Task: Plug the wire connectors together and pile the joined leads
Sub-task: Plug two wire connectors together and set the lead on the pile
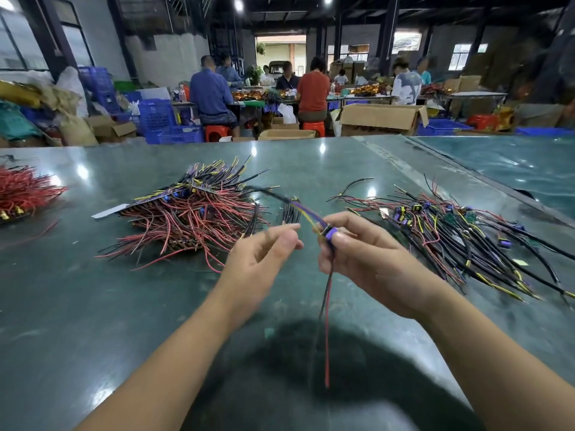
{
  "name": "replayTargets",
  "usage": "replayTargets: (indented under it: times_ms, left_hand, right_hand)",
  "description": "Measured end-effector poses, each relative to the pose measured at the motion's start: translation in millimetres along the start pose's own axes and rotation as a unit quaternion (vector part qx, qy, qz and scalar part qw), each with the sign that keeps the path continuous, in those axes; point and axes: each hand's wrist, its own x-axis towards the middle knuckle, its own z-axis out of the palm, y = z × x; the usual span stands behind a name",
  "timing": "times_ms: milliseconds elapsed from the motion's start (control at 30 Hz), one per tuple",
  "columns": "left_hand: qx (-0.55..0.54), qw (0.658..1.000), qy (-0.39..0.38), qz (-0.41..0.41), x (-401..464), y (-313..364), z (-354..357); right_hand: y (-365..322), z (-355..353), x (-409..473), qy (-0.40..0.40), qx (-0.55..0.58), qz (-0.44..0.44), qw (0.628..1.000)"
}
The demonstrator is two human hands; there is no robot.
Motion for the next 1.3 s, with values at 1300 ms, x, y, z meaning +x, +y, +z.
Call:
replayTargets:
  times_ms: [1300]
  left_hand:
    - [-0.159, 0.981, 0.006, -0.113, 7, -11, -21]
  right_hand:
    - [0, -14, -2, 0.082, -0.243, 0.24, 0.936]
